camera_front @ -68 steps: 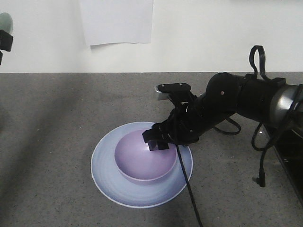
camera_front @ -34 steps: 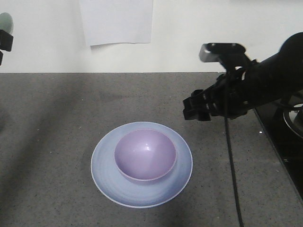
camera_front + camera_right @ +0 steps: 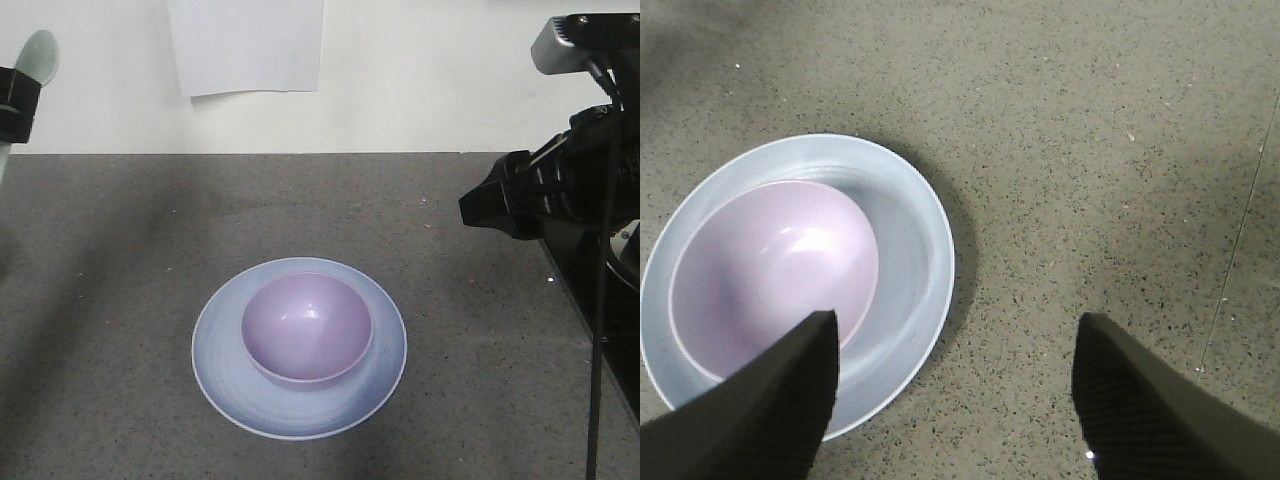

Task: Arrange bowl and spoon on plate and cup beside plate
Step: 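Move the left gripper with the spoon over the lilac bowl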

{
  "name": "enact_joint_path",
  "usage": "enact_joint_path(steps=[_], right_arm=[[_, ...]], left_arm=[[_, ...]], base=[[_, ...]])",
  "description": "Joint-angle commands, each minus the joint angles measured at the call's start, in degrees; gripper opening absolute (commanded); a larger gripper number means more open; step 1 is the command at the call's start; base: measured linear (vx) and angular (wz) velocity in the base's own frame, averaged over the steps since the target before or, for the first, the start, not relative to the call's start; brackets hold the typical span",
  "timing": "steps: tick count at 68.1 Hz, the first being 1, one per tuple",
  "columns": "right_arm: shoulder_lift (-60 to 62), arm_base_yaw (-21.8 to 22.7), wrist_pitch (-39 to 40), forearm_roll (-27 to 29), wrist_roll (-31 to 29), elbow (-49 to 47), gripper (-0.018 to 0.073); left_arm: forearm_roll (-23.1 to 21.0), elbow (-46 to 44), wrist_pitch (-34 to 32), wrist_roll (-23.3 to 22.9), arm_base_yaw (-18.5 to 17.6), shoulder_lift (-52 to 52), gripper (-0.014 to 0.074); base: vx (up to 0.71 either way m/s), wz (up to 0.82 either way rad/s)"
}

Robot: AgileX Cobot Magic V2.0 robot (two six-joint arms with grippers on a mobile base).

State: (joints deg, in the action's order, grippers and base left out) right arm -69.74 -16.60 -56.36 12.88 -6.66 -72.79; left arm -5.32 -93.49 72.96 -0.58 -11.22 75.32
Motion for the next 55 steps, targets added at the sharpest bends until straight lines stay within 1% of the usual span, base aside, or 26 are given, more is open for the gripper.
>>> enact_joint_path(steps=[1,5,12,27,40,55], right_arm=[[1.25,0.36,2.45,0.22,-0.12,-1.47,0.0490],[1.25,0.36,2.46,0.22,-0.18,-1.47,0.0490],[1.25,0.36,2.46,0.22,-0.18,-1.47,0.0490],[1.25,0.36,2.46,0.22,-0.18,-1.47,0.0490],[1.25,0.36,2.46,0.22,-0.18,-1.47,0.0490],[1.25,0.36,2.58,0.22,-0.18,-1.47,0.0490]], left_arm=[[-4.99,-1.43,-1.26,3.43,-0.45,-0.87,-0.0008],[-5.72,-1.43,-1.26,4.82,-0.97,-0.37,-0.0008],[-5.63,-1.43,-1.26,5.38,-3.01,1.13,-0.0008],[-5.35,-1.43,-1.26,5.73,-11.31,6.33,-0.0008],[-3.02,-1.43,-1.26,5.73,-17.72,11.96,-0.0008],[-3.01,-1.43,-1.26,5.73,-21.89,17.37,-0.0006]], base=[[0.00,0.00],[0.00,0.00],[0.00,0.00],[0.00,0.00],[0.00,0.00],[0.00,0.00]])
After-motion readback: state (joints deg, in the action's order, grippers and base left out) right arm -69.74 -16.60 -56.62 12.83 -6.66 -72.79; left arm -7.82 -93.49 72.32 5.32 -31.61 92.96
